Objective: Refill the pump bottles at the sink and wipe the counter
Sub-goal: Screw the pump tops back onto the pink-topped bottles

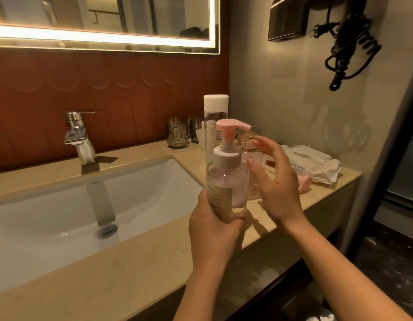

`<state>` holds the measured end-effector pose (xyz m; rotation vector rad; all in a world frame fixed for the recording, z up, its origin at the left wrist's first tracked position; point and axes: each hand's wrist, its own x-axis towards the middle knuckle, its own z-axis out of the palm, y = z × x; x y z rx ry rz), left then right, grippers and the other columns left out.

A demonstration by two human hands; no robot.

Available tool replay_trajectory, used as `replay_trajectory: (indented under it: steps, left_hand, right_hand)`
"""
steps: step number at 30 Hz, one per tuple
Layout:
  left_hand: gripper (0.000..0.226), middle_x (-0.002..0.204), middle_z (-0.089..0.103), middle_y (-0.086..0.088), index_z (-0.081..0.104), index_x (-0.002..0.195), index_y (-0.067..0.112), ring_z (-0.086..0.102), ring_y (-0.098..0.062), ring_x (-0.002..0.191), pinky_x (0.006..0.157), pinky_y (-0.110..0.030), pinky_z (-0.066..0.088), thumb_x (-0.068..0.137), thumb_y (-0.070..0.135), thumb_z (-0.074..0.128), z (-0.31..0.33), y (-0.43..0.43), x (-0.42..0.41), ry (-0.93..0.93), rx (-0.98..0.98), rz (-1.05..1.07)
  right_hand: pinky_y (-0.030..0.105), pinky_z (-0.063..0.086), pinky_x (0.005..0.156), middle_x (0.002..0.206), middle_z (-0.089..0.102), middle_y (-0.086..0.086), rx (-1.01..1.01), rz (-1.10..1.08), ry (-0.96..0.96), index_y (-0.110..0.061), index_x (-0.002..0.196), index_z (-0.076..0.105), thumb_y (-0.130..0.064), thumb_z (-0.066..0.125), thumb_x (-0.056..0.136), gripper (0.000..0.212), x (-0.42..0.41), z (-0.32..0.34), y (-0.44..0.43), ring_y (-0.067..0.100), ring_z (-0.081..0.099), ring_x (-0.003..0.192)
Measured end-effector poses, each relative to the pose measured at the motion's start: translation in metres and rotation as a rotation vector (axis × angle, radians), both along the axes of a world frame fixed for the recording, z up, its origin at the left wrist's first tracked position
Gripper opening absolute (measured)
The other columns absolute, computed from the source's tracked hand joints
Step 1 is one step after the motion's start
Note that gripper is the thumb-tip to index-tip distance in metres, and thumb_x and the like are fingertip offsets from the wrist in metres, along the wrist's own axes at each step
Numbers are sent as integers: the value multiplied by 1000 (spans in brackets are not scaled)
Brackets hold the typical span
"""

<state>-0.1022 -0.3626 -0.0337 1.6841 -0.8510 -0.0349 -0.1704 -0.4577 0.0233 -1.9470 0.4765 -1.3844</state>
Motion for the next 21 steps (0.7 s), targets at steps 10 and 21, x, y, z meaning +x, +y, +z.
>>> replay_trajectory:
  steps: [10, 21]
  left_hand:
    - [65, 87, 45, 30, 40, 109, 37, 45, 11, 78, 61, -5, 33, 61, 31, 84, 4, -20, 3, 2, 35, 34]
    - [59, 94, 52, 19, 44, 111, 30, 50, 4, 79, 59, -8, 37, 66, 29, 83, 13, -46, 23, 13, 93, 12]
  right_hand:
    - [37, 32, 107, 155, 23, 1, 309, 176, 210, -28, 149, 9, -16, 75, 78, 98, 14, -17, -54, 21, 25, 141]
    - [20, 37, 89, 148, 35, -6, 228, 132, 320, -33, 144, 18, -24, 78, 74, 92, -2, -15, -81, 17, 36, 134]
